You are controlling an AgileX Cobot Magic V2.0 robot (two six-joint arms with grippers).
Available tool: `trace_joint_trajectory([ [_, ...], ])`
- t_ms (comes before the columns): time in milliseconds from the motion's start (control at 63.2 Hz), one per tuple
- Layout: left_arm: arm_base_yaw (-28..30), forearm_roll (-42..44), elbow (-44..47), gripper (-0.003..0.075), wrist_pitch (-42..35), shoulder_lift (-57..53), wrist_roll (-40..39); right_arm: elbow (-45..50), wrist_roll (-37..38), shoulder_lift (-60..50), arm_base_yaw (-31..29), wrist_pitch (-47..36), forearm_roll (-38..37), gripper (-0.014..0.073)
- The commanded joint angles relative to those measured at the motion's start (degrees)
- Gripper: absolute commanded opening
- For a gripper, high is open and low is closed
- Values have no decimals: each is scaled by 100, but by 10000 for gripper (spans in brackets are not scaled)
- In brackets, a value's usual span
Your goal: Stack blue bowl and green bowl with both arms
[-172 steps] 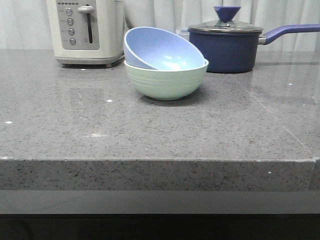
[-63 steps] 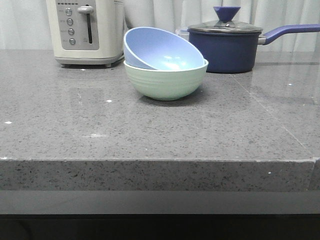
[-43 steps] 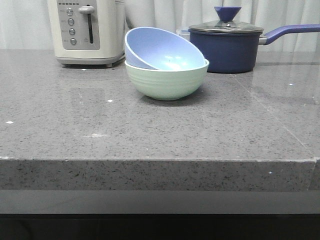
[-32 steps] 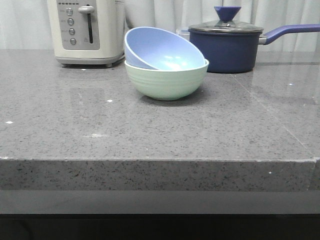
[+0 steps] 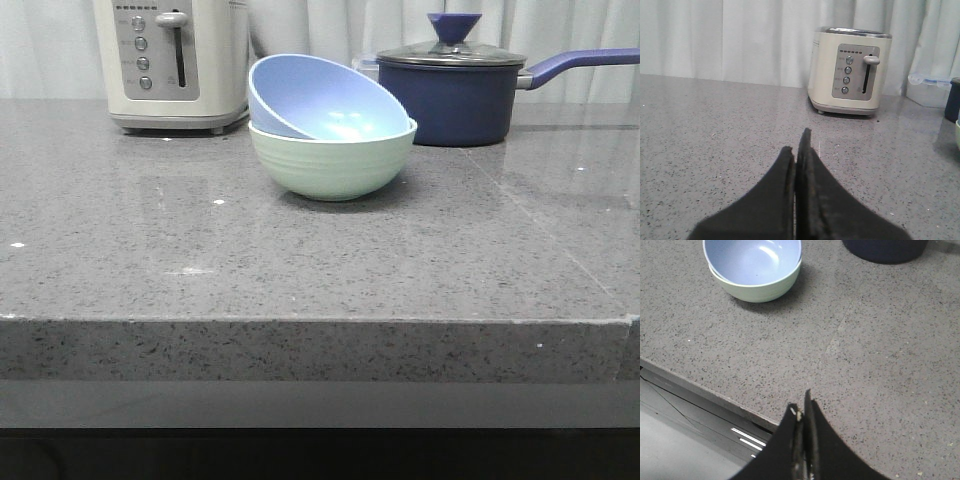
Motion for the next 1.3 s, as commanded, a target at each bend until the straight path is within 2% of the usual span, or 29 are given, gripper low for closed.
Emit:
trace_joint_trajectory([
  [0,-14,-41,18,-20,-402,-90,-35,-135,-1,17,-14,-395,42,-63],
  [806,-14,-41,18,-20,-402,-90,-35,-135,-1,17,-14,-405,42,-63],
  [886,-14,-41,18,-20,-402,-90,-35,-18,-13,-175,-76,-510,-192,-63],
  [996,-14,-41,18,-20,-402,-90,-35,410,-59,-718,-514,-943,-317,-63],
  [1123,-14,-41,18,-20,-402,-90,-35,1308,-329,-1591,-1144,-2016,-362,-63],
  [1281,-14,-41,18,-20,-402,-90,-35,2435,-354,-2461,-1573,-3266,-362,-63],
])
